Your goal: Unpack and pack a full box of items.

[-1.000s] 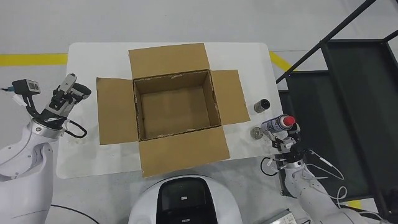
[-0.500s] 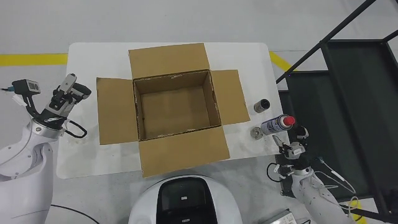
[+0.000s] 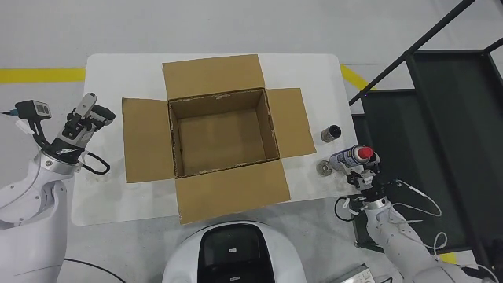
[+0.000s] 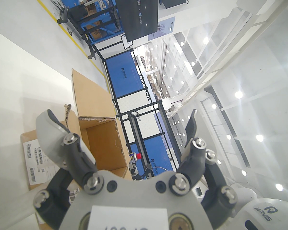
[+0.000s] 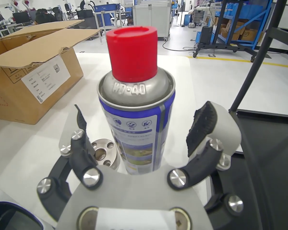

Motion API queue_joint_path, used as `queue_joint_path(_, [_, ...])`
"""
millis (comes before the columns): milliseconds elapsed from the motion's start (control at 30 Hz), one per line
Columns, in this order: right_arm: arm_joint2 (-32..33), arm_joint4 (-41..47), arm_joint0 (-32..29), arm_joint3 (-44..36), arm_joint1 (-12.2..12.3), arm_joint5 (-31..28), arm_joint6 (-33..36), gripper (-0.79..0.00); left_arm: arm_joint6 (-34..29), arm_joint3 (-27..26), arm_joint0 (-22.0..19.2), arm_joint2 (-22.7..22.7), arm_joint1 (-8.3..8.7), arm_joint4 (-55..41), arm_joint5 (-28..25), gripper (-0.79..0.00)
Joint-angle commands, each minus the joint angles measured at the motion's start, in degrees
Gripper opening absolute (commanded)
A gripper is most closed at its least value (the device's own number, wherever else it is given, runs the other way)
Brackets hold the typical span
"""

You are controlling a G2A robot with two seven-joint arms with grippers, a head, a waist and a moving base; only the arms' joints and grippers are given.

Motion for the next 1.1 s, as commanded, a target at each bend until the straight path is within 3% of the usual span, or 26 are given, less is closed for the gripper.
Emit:
queue_joint_path(0, [-0.32, 0.45, 0.59, 0.74, -0.23, -0.52, 0.53, 0.0, 0.0, 0.0, 0.0, 0.0, 0.0, 0.0, 0.0, 0.0])
queue_joint_path(167, [-1.11, 1.48, 1.35, 1.23, -0.62, -1.91, 1.92, 0.0, 0.0, 0.0, 0.0, 0.0, 0.0, 0.0, 0.0, 0.0])
queue_joint_path(200, [-1.25, 1.65, 1.41, 1.26, -0.67, -2.14, 2.15, -0.175, 0.0, 0.0, 0.0, 0.0, 0.0, 0.0, 0.0, 0.0])
queue_joint_path(233, [-1.43, 1.73, 1.45, 1.31, -0.7, -2.41, 2.42, -0.428, 0.0, 0.0, 0.0, 0.0, 0.0, 0.0, 0.0, 0.0])
queue_joint_path(300, [-1.66, 1.93, 1.6, 1.66, -0.74, -2.71, 2.72, -0.708, 0.0, 0.0, 0.0, 0.0, 0.0, 0.0, 0.0, 0.0])
queue_joint_path(333, [-1.78, 1.96, 1.69, 1.83, -0.76, -2.84, 2.85, -0.785, 0.0, 0.0, 0.0, 0.0, 0.0, 0.0, 0.0, 0.0])
queue_joint_path(800, [-3.26, 2.51, 1.96, 1.44, -0.92, -2.86, 2.86, -0.785, 0.0, 0.0, 0.0, 0.0, 0.0, 0.0, 0.0, 0.0])
queue_joint_path(1067, [-2.9, -1.93, -0.84, -5.94, 1.4, 5.45, -5.45, -0.785, 0.0, 0.0, 0.0, 0.0, 0.0, 0.0, 0.0, 0.0])
